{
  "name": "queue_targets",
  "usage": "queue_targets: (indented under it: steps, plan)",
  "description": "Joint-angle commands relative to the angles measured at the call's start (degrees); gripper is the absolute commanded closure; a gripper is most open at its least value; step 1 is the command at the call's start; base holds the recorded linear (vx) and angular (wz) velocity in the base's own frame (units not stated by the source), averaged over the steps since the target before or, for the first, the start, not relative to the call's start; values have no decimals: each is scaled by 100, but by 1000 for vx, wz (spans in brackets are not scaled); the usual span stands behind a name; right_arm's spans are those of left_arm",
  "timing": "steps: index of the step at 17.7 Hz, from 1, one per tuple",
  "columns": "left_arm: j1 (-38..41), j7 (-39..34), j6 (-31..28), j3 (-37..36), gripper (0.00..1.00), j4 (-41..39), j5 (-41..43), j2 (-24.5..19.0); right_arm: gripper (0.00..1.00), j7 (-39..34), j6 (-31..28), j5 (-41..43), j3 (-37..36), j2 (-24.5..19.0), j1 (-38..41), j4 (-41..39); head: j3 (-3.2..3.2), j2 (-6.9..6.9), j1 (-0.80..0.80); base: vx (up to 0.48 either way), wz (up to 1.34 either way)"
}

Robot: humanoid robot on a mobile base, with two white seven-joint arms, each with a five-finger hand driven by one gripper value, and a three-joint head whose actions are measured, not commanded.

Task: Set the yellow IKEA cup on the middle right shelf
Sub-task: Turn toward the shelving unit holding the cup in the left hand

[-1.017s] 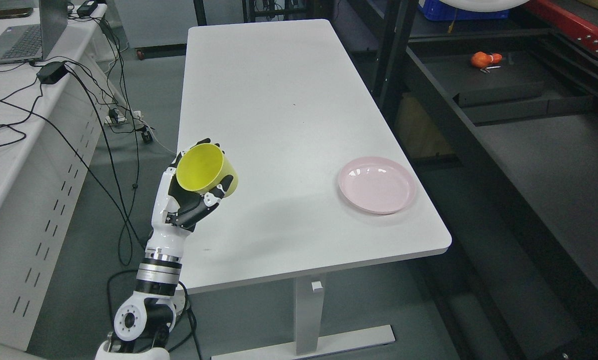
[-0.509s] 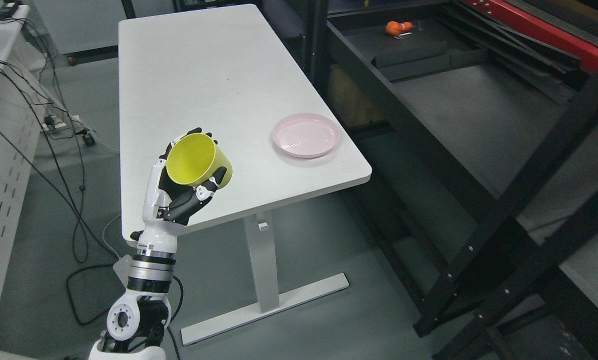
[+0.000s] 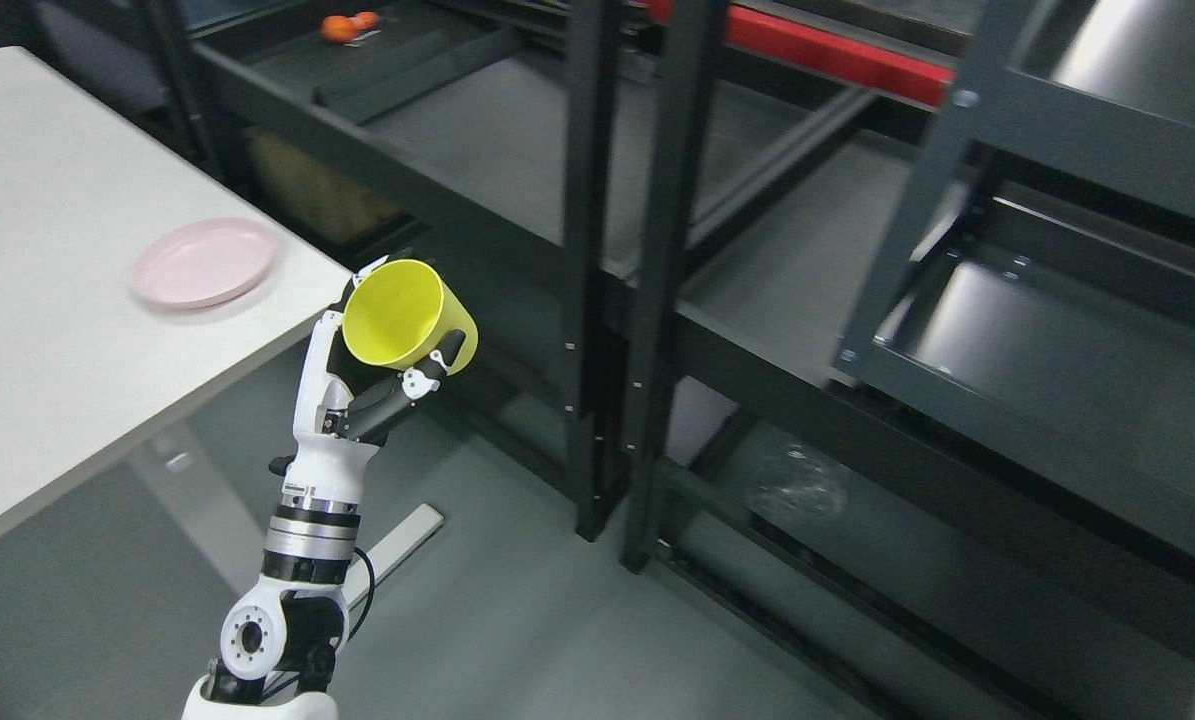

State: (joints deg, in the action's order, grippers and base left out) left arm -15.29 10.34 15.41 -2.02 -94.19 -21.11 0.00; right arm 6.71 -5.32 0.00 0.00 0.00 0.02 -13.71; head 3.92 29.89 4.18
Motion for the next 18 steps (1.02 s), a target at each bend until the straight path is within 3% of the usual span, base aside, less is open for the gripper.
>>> queue_targets:
  steps: [1,8,18]
  plan:
    - [0,-6,6,-150,100,-117,-16,-100,0,-3,-4,141,97,100,77,0,0,0,0,-175,-1202]
    - [0,-6,15,-272,99,-222,-16,-100,1,-3,-4,141,97,100,77,0,0,0,0,-104,-1007]
    - [61,-6,6,-317,99,-433,-16,-100,1,-3,-4,141,97,100,77,0,0,-2,0,1,-306]
